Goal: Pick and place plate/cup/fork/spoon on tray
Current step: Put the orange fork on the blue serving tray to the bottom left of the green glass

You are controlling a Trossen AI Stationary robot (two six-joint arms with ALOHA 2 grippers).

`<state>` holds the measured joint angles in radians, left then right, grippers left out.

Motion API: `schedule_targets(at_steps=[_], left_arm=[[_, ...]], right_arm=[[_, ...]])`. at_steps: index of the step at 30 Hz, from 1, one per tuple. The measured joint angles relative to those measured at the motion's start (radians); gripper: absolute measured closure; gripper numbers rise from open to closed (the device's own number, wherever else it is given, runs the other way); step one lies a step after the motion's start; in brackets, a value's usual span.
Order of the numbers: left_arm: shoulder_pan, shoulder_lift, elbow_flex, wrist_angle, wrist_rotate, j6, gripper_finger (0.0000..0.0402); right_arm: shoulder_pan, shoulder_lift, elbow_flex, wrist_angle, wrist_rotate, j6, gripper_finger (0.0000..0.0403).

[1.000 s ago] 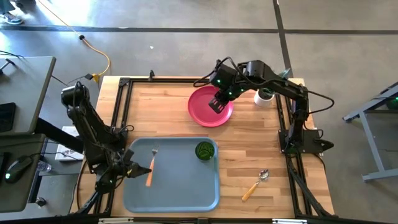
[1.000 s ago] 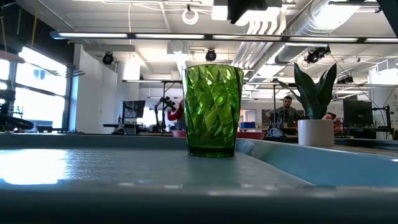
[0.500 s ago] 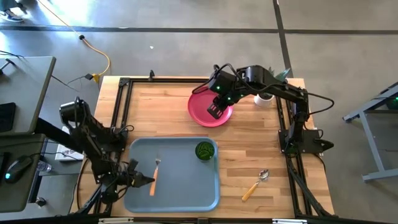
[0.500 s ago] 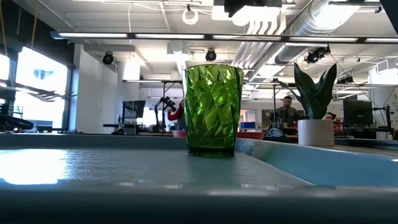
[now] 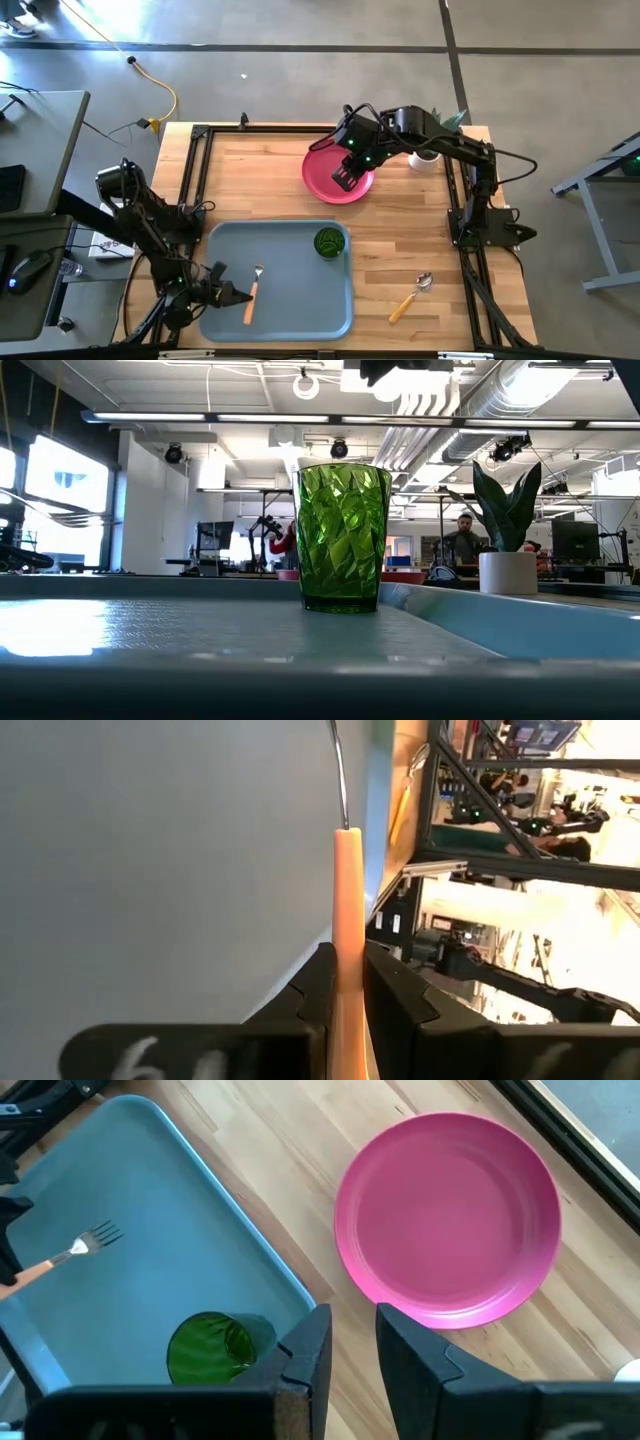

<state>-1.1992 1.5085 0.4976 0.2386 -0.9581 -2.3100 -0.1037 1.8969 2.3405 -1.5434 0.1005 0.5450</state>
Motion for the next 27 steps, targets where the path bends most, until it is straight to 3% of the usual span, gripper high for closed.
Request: schedule_targets(at_steps=[12, 18, 27], left_arm=[[0.099, 0.0, 0.0, -0.101, 0.025, 0.0, 0.0374], [0.18, 0.0, 0.0, -0.106, 0.149, 0.016, 0.0371], [0.234, 0.0, 0.0, -0.138, 0.218, 0.026, 0.0373]], right_arm=[[0.009, 0.0, 0.0, 0.0, 0.001, -0.002, 0.0329], [0.009, 0.0, 0.0, 0.0, 0.0, -0.002, 0.0329], [0.009, 0.0, 0.0, 0.0, -0.002, 0.017, 0.0329]])
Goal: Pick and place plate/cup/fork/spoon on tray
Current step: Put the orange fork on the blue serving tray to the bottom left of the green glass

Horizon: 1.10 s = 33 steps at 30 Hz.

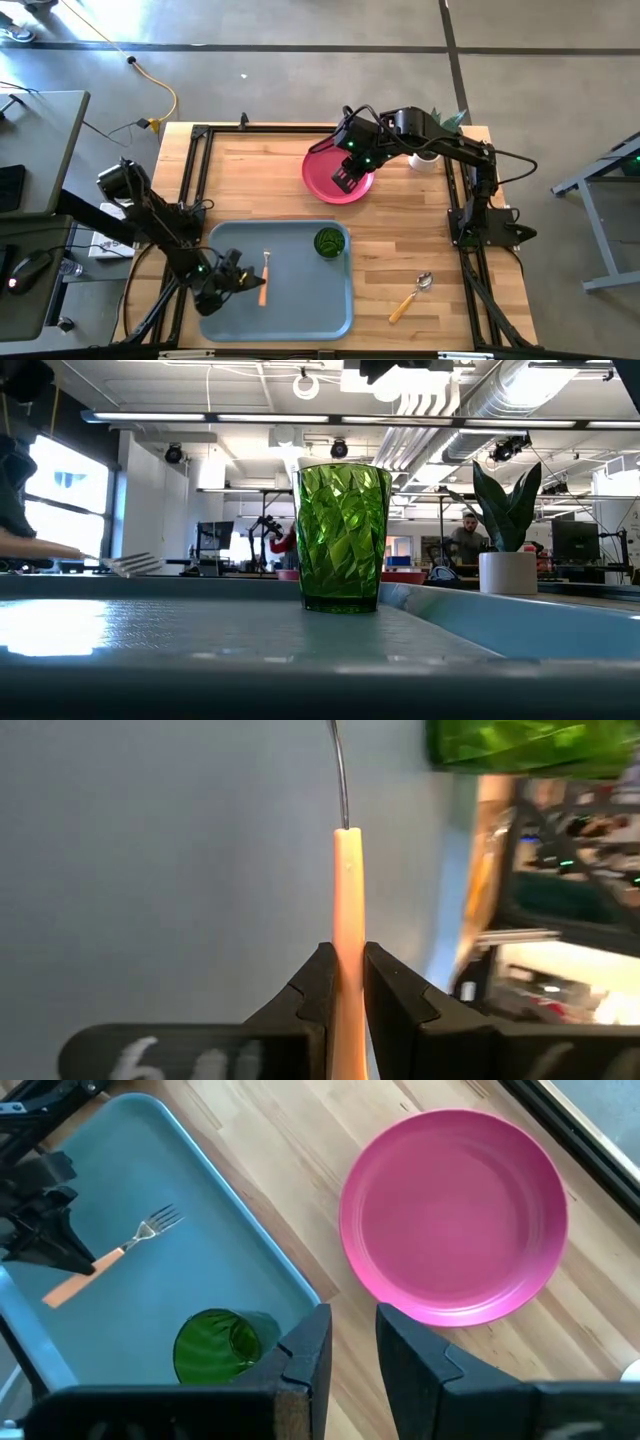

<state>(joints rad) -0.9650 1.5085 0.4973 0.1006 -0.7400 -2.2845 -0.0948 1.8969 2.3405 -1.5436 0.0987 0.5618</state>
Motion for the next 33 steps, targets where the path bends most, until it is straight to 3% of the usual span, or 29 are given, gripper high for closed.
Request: schedule_targets(at_steps=[11, 33], left_arm=[[0.016, 0.015, -0.001, -0.023, 0.025, 0.001, 0.0364], [0.071, 0.108, 0.002, 0.126, 0.053, 0.016, 0.0361]], right_arm=[[0.0, 0.0, 0.0, 0.0, -0.004, 0.007, 0.0329], [0.0, 0.0, 0.0, 0.0, -0.025, 0.008, 0.0329]])
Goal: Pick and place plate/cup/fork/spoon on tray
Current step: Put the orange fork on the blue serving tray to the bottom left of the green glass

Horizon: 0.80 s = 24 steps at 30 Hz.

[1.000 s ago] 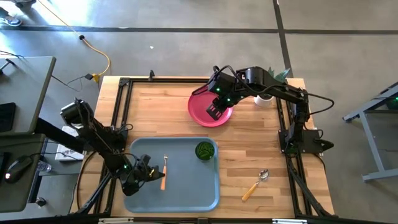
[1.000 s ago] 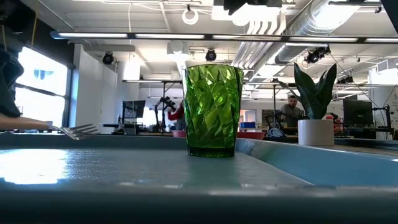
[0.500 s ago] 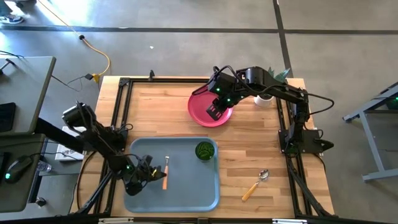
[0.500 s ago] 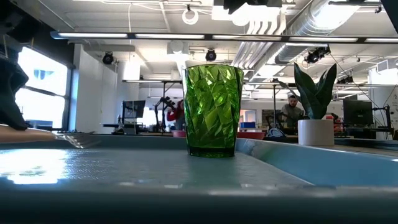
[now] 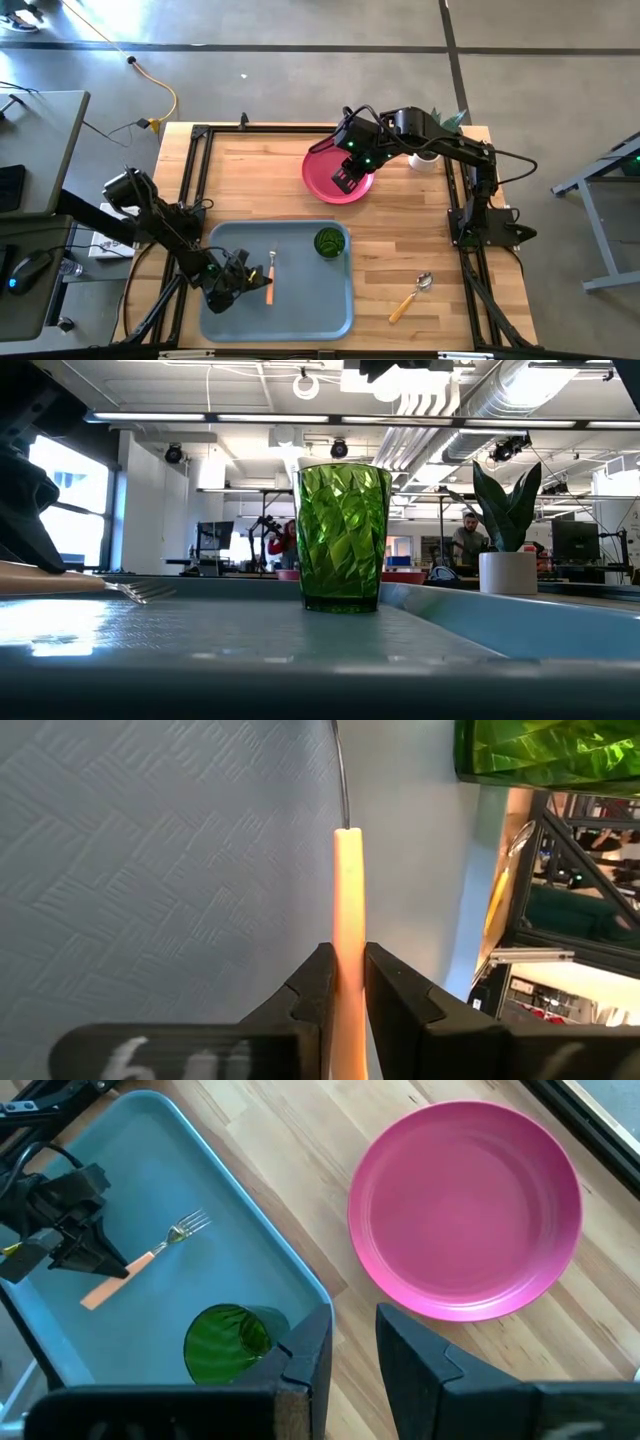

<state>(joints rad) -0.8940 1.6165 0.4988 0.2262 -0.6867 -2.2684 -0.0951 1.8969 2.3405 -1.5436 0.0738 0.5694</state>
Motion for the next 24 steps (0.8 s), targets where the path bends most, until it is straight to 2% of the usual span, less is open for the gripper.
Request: schedule_targets(at_steps=[14, 24], left_arm=[[0.0, 0.002, -0.002, 0.019, -0.011, 0.011, 0.0327], [0.0, -0.001, -0.002, 0.035, 0.01, 0.01, 0.0325]], right_arm=[[0.0, 0.0, 0.0, 0.0, -0.004, 0.0, 0.0329], [0.0, 0.0, 0.0, 0.0, -0.004, -0.001, 0.0329]])
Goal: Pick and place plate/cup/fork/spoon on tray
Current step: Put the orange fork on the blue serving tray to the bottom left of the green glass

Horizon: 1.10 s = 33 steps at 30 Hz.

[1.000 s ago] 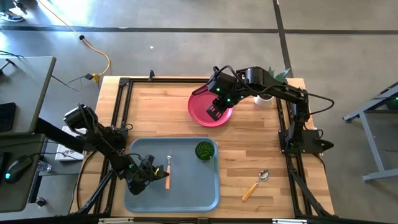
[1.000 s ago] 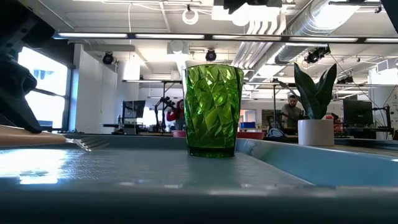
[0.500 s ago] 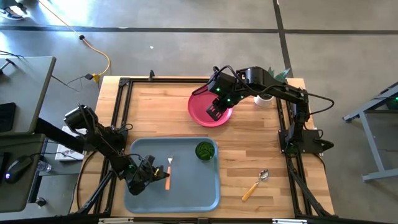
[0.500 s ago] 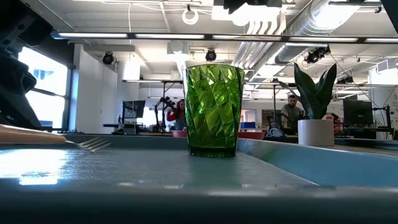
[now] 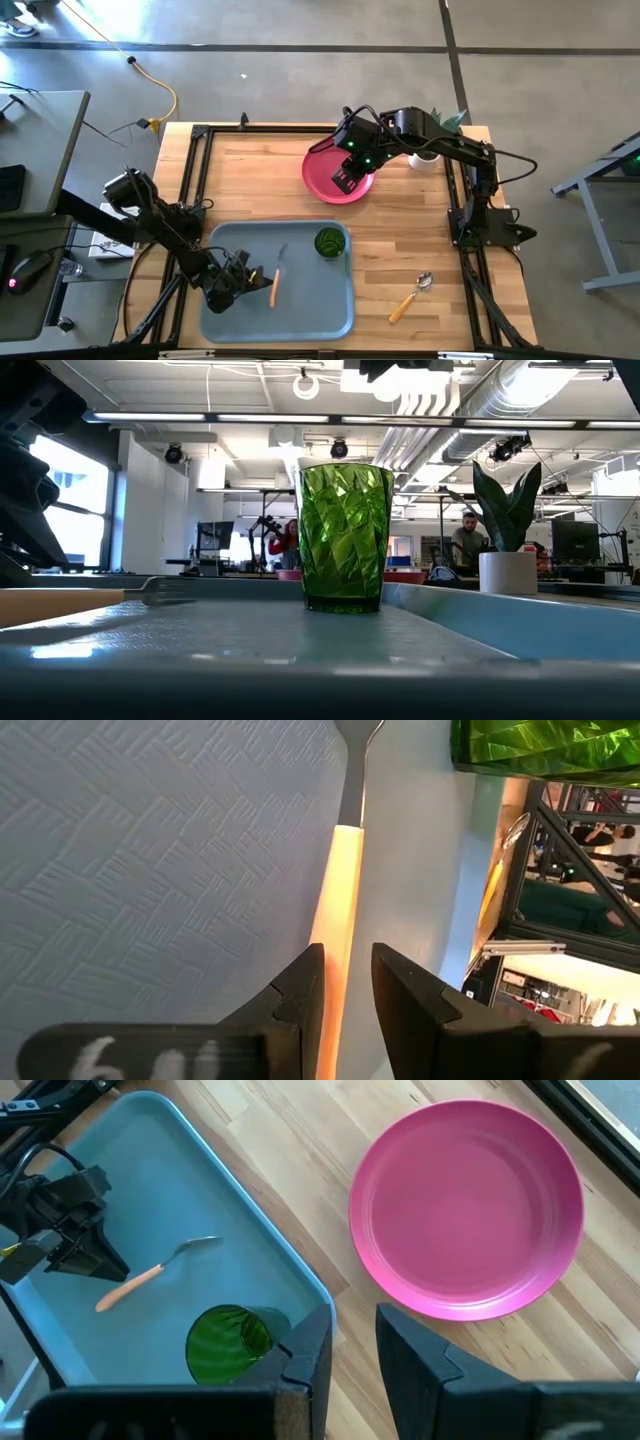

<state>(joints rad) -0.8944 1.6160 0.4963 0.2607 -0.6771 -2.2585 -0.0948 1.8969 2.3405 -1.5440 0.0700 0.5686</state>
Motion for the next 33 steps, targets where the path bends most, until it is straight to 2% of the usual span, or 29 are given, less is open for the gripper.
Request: schedule_targets(at_steps=[8, 16, 33], left_arm=[[-0.003, -0.053, -0.002, -0.002, -0.03, 0.021, 0.0325], [-0.003, -0.134, -0.001, -0.003, -0.105, 0.123, 0.0325], [0.002, -0.391, 0.0, -0.01, -0.235, 0.607, 0.0326]], right_arm=[[0.0, 0.0, 0.0, 0.0, -0.01, 0.0, 0.0329], [0.021, 0.0, 0.0, 0.0, -0.02, 0.002, 0.0329], [0.146, 0.0, 0.0, 0.138, -0.021, 0.037, 0.0329]])
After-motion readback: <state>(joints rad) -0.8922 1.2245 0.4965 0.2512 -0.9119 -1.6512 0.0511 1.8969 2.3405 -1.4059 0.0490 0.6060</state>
